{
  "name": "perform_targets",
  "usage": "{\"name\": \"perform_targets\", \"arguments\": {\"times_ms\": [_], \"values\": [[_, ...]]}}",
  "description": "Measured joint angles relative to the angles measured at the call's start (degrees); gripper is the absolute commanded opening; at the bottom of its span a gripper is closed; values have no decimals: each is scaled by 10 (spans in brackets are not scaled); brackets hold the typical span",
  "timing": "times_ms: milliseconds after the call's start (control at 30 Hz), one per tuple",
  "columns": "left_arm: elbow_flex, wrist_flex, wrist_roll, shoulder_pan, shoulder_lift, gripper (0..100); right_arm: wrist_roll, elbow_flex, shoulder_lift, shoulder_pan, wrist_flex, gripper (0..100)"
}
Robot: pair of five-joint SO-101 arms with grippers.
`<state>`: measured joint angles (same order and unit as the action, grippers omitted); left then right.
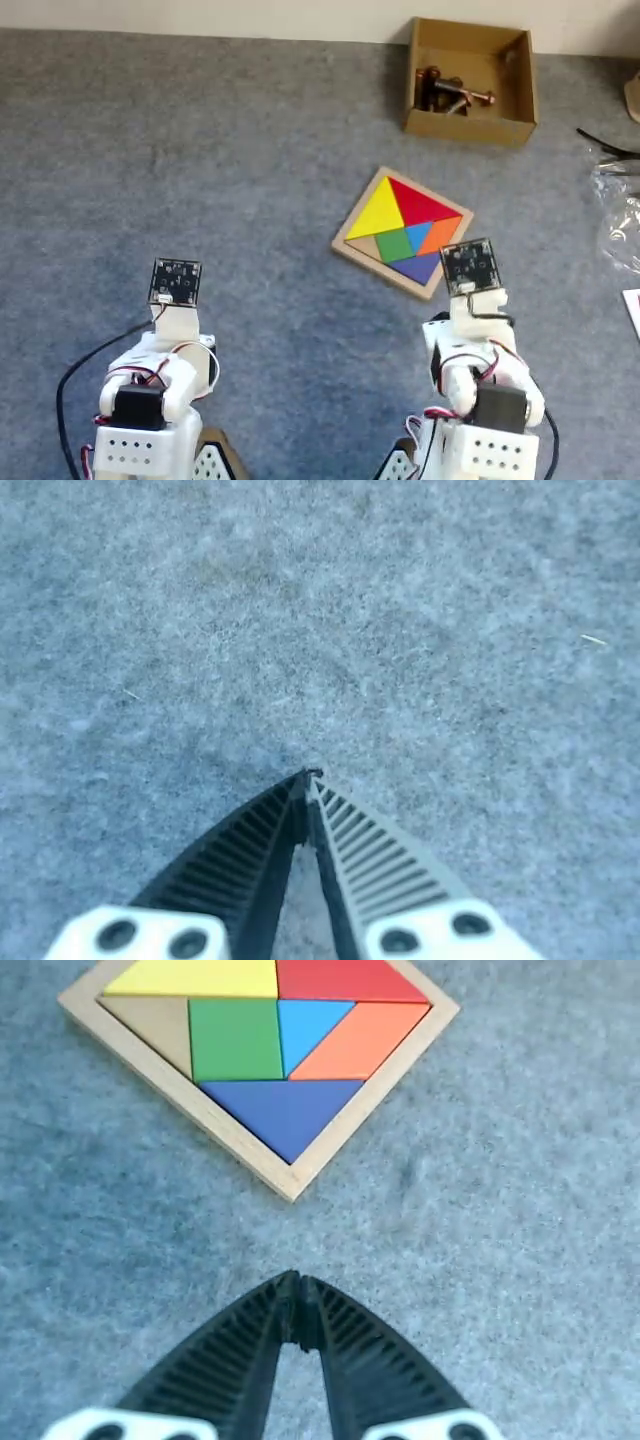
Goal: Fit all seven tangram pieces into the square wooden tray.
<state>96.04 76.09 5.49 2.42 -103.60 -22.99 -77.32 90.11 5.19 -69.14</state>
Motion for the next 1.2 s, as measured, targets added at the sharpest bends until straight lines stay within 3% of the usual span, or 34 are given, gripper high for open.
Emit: {"name": "perform_targets", "arguments": {"times_ms": [300,767,1200], "values": [[0,0,0,0,0,5,0,-88,142,0,0,5],[0,0,0,0,0,5,-1,-185,142,0,104,5],[0,0,0,0,0,5,-1,-185,142,0,113,5]]}}
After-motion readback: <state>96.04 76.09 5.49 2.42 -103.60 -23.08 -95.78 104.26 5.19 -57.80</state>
